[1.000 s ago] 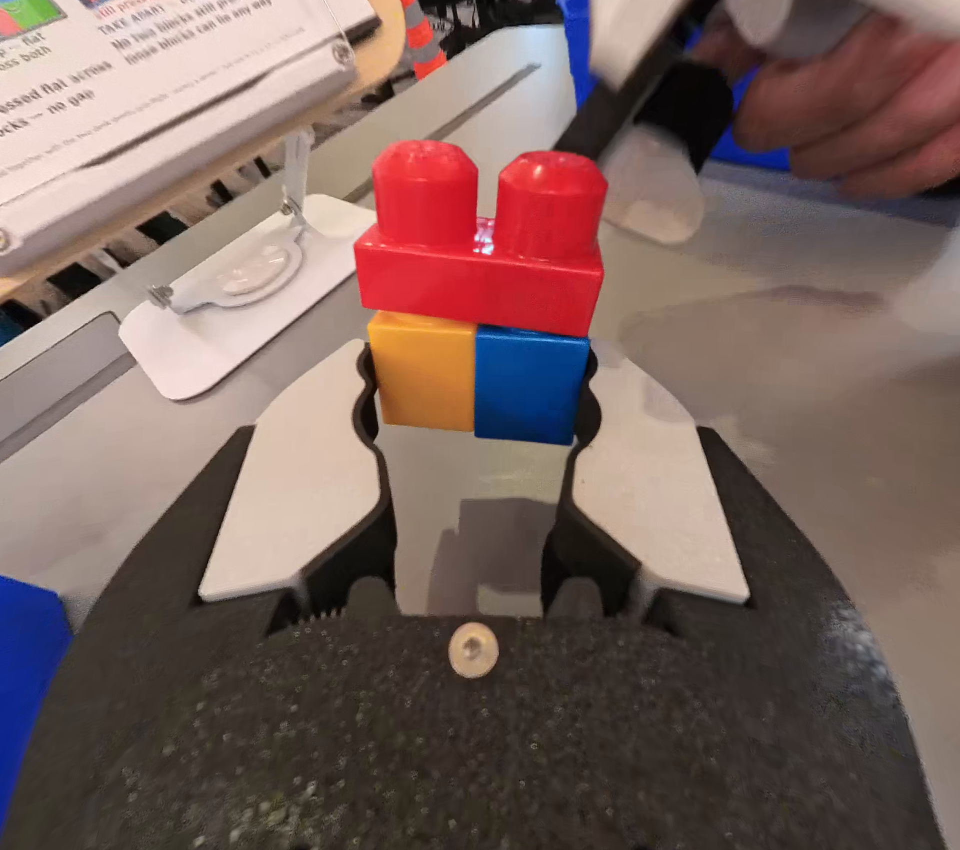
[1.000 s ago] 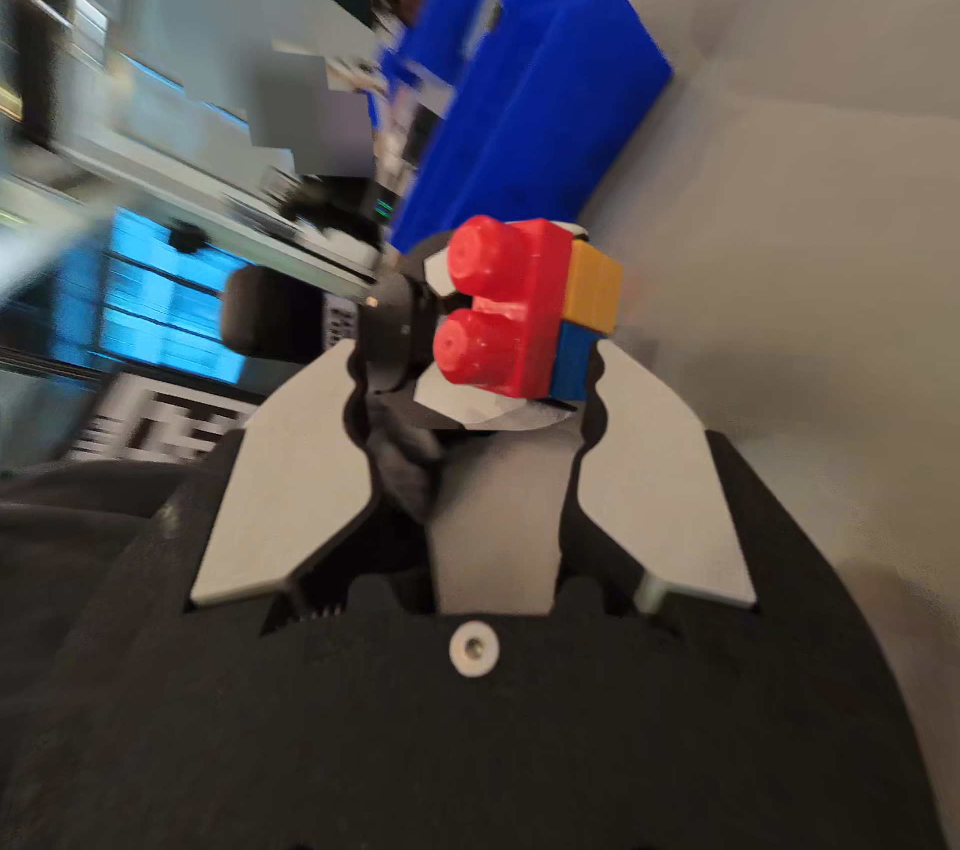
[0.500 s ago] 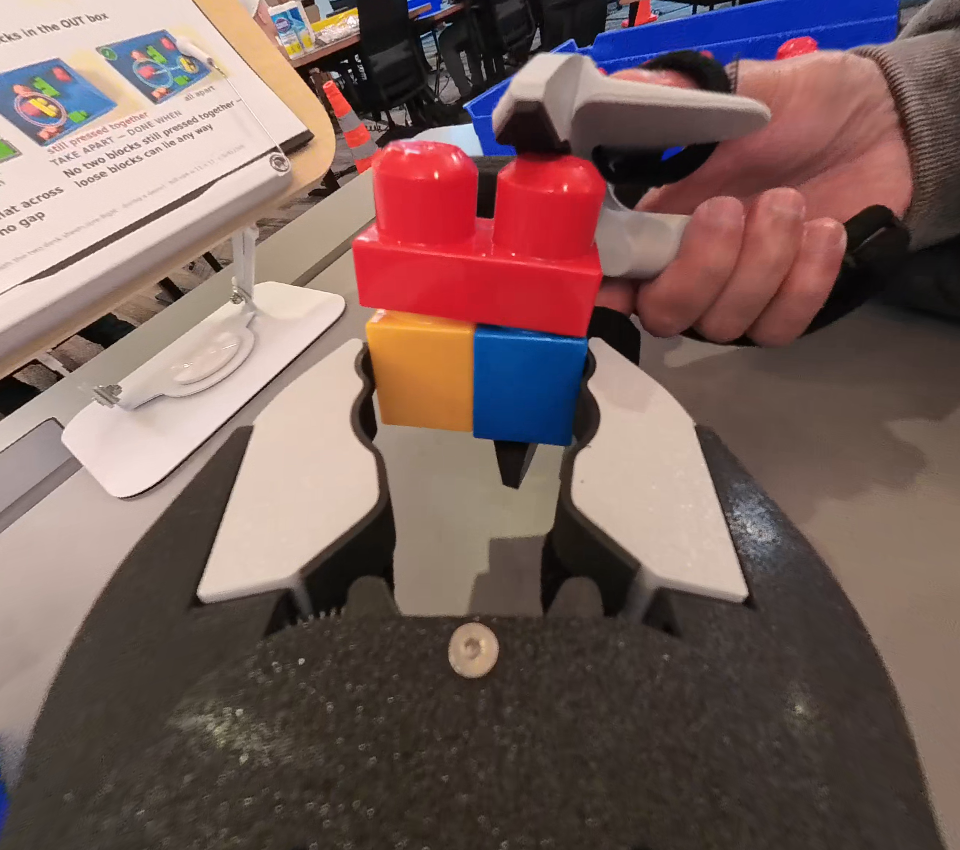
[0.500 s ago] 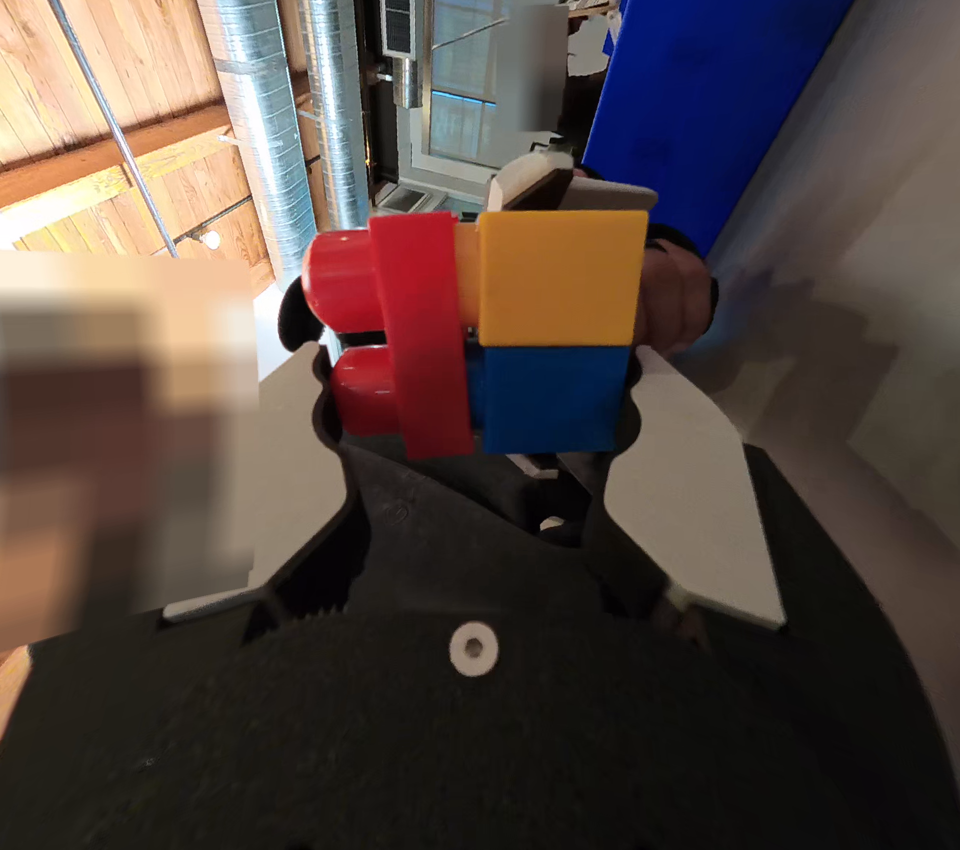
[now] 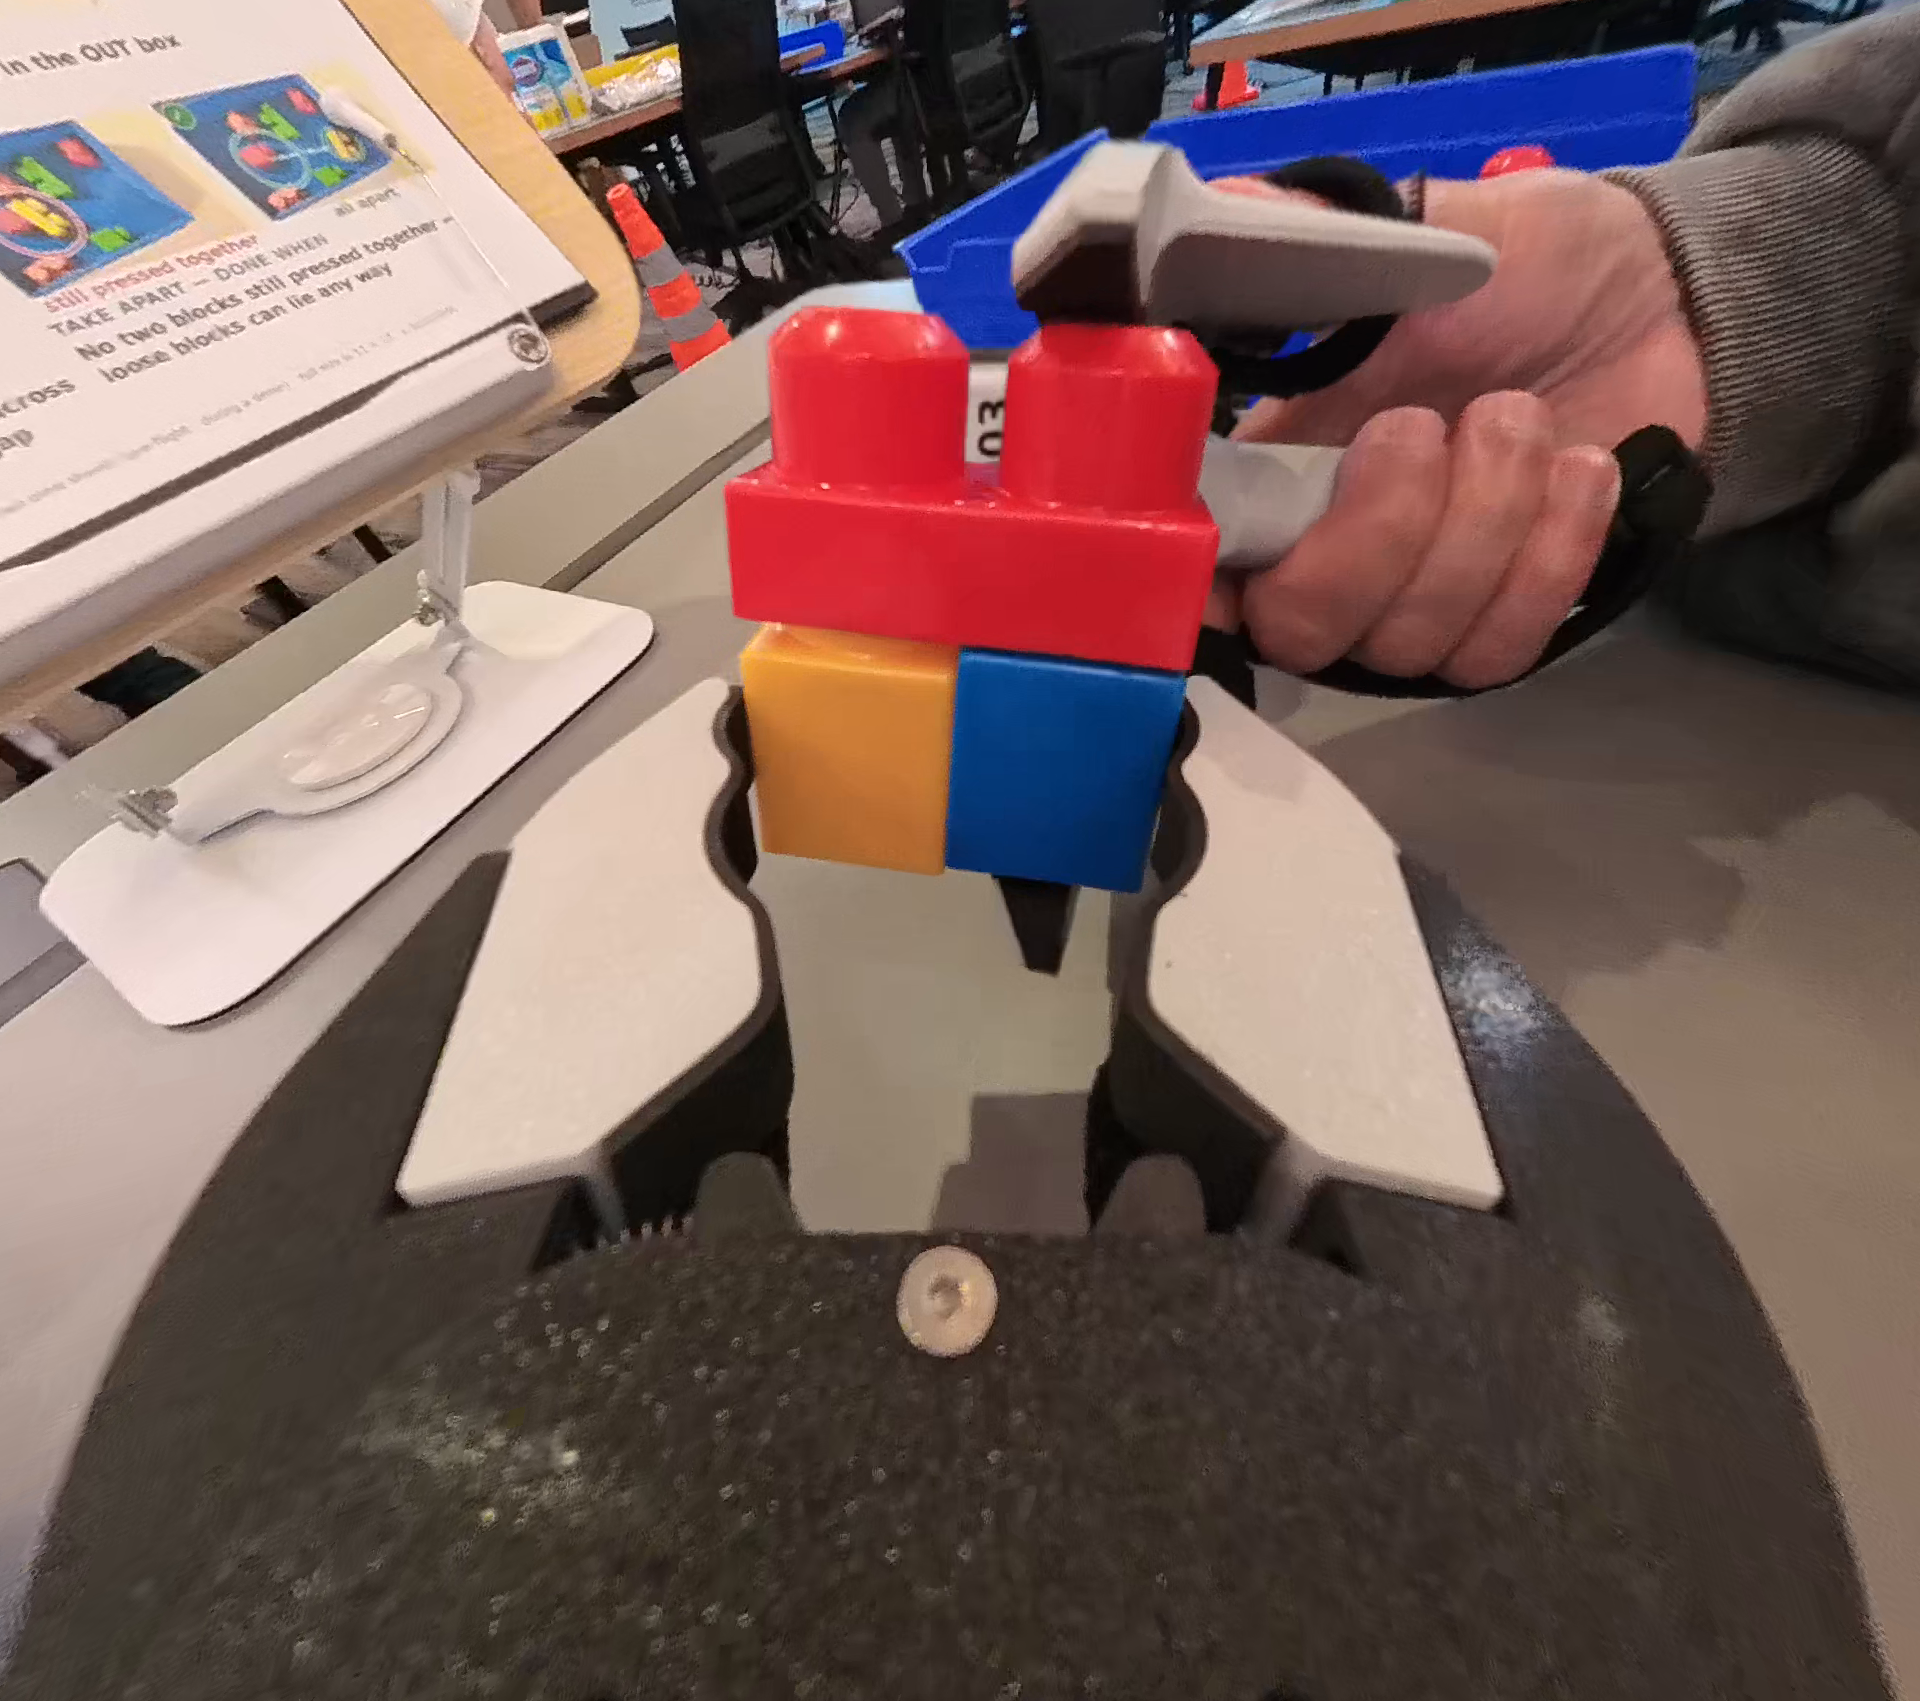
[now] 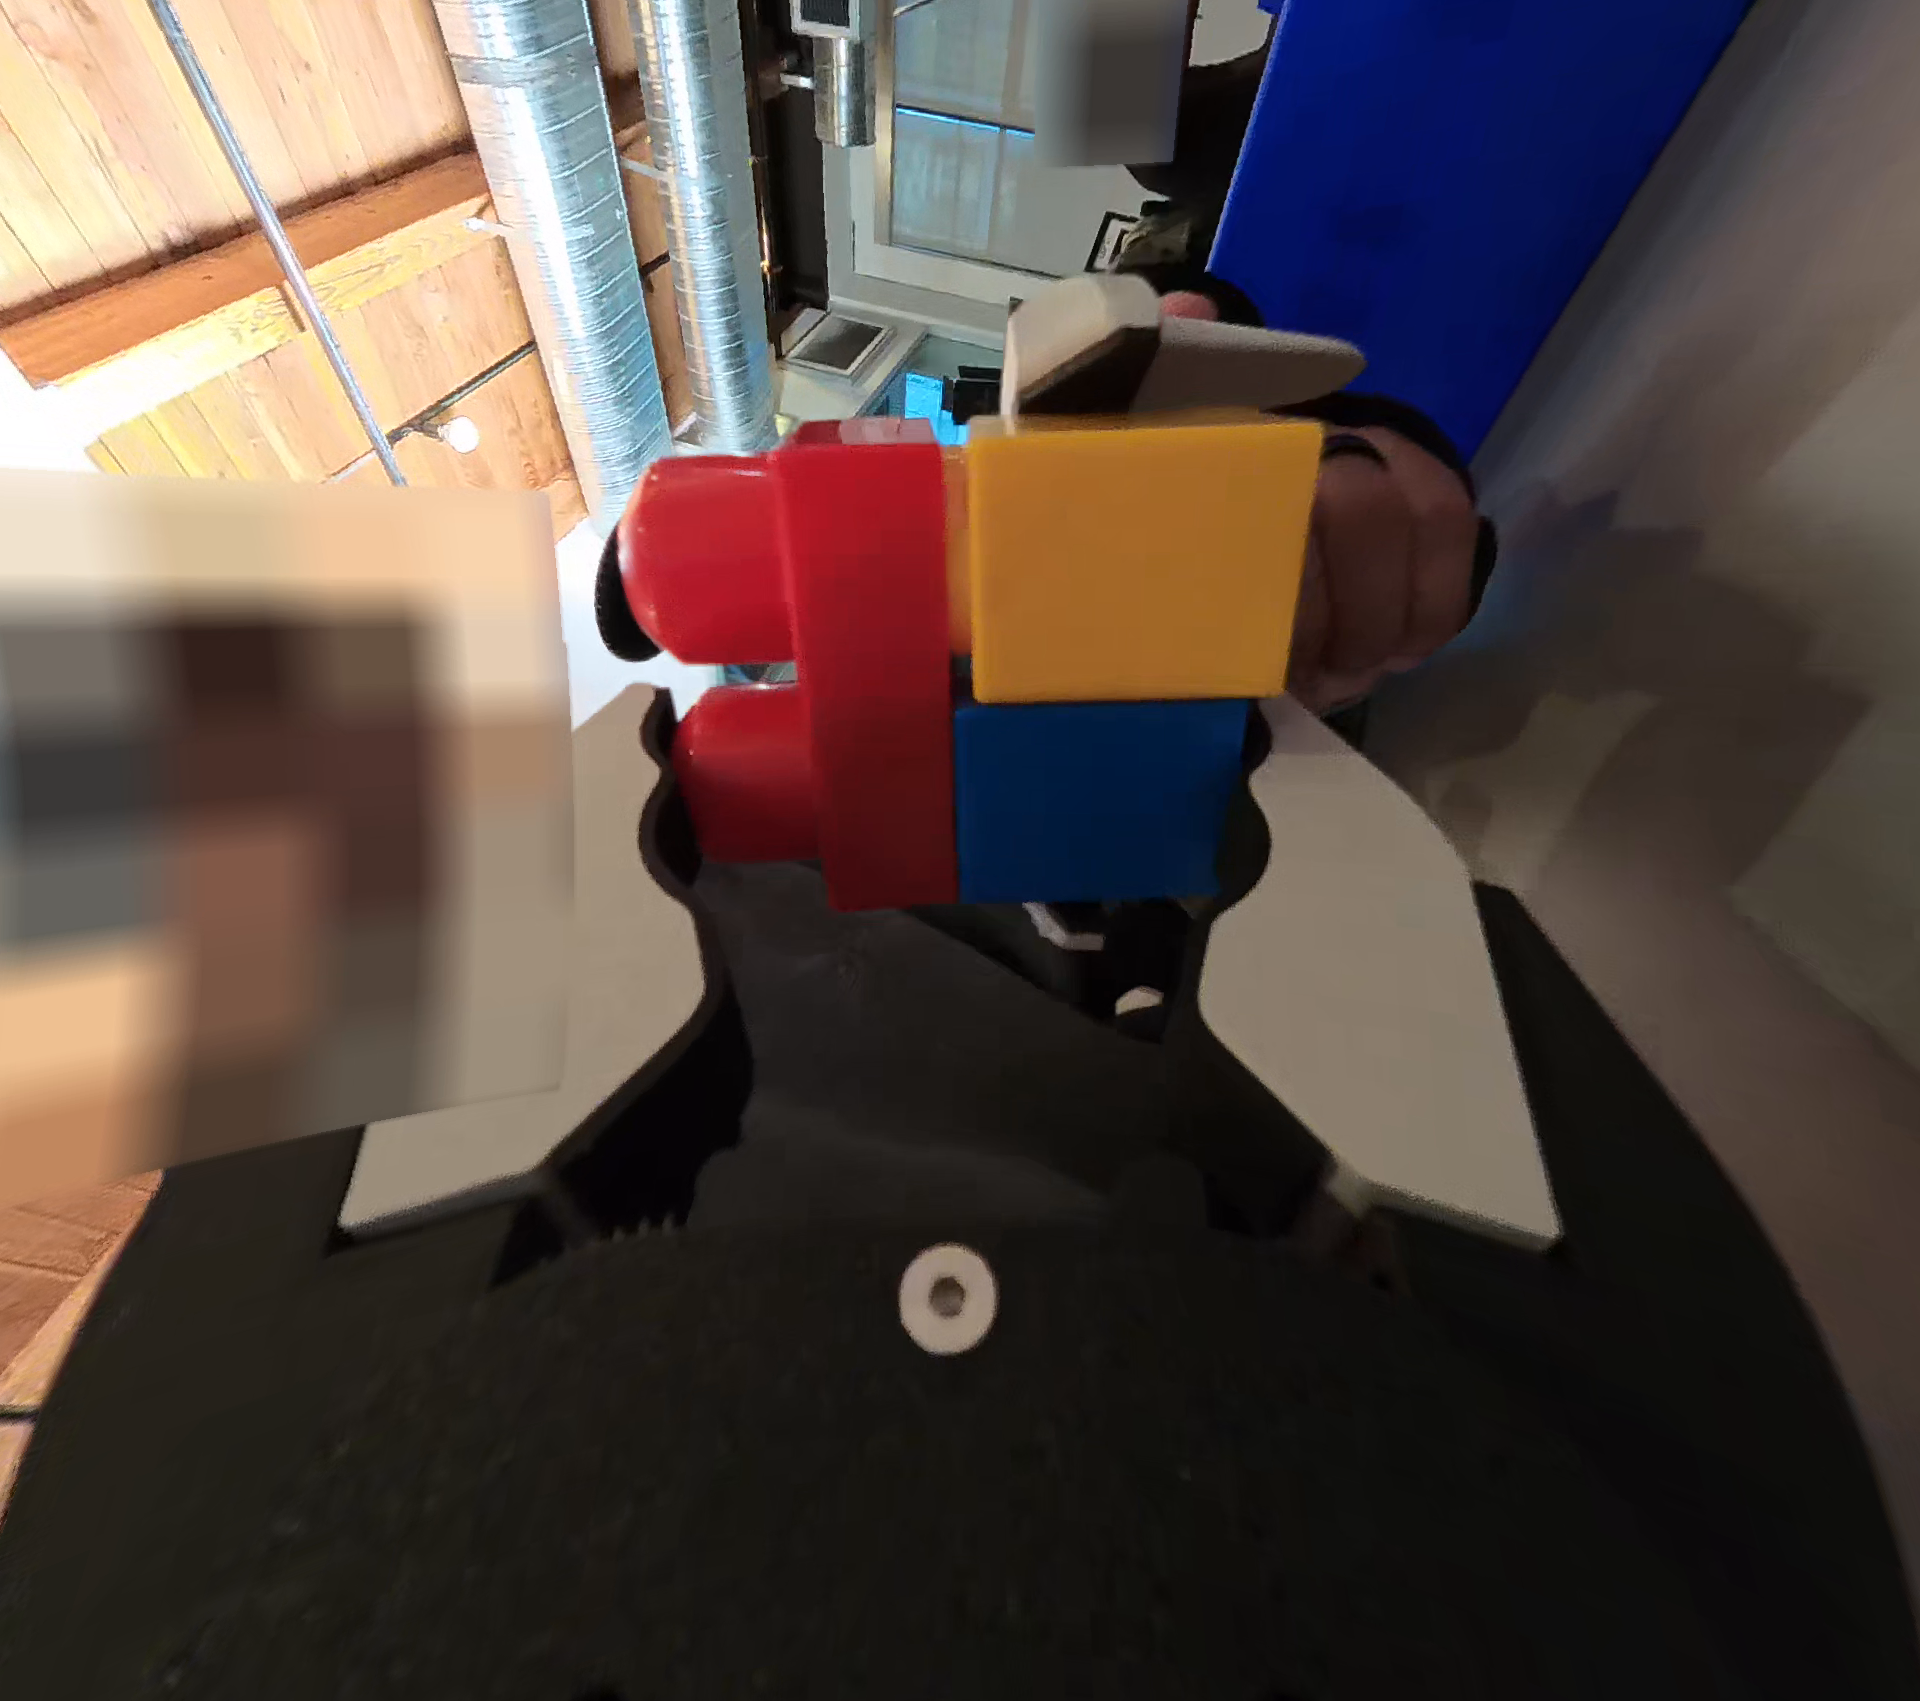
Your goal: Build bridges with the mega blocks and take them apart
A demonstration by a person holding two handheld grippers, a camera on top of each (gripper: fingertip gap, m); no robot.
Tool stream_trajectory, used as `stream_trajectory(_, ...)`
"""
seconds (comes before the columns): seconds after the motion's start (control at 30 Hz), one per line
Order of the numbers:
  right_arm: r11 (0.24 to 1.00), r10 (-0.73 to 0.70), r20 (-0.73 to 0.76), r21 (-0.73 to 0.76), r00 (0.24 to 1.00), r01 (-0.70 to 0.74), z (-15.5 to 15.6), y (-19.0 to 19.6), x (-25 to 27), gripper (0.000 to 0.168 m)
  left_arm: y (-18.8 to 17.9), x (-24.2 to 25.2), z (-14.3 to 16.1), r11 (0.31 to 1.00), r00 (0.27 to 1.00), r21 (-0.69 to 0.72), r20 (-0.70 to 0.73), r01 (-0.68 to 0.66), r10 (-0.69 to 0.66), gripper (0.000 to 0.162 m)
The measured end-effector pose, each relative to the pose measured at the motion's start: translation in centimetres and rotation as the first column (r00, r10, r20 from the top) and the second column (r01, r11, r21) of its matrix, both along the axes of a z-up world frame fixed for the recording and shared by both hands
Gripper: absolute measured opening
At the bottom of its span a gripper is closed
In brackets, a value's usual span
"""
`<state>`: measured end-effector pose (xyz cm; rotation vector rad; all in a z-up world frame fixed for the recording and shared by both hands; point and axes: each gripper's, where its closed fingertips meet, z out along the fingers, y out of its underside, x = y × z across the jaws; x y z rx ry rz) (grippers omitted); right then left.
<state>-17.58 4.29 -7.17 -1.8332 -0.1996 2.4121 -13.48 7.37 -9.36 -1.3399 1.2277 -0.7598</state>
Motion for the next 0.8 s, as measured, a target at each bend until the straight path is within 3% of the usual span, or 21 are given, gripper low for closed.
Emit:
stream_trajectory(0.07, 0.999, -0.029, 0.006, 0.040, 1.000, 0.028, 0.0, 0.3, 0.1, 0.103, 0.0, 0.0, 0.1, 1.000, 1.000, 0.028, -0.003, -0.009, 0.009, 0.075)
stream_trajectory(0.13, 0.994, -0.099, 0.011, 0.053, 0.995, 0.099, 0.0, 1.4, 0.4, 0.124, -0.1, -0.1, 0.4, 1.000, 1.000, 0.024, 0.015, -0.009, 0.009, 0.075)
stream_trajectory(0.23, 0.987, -0.146, 0.007, 0.073, 0.989, 0.145, 0.0, 2.7, 0.9, 0.132, 0.1, -0.2, 0.7, 1.000, 0.999, -0.005, 0.040, -0.003, 0.003, 0.075)
stream_trajectory(0.43, 0.998, -0.018, -0.022, 0.066, 1.000, 0.019, 0.3, 1.7, -0.5, 0.115, -0.5, 0.2, 0.3, 1.000, 1.000, 0.001, 0.015, 0.019, -0.019, 0.075)
stream_trajectory(0.8, 0.996, -0.013, 0.010, 0.088, 1.000, 0.012, -0.1, 1.5, -0.4, 0.106, -0.4, 0.3, 0.2, 1.000, 1.000, 0.011, 0.013, 0.011, -0.011, 0.074)
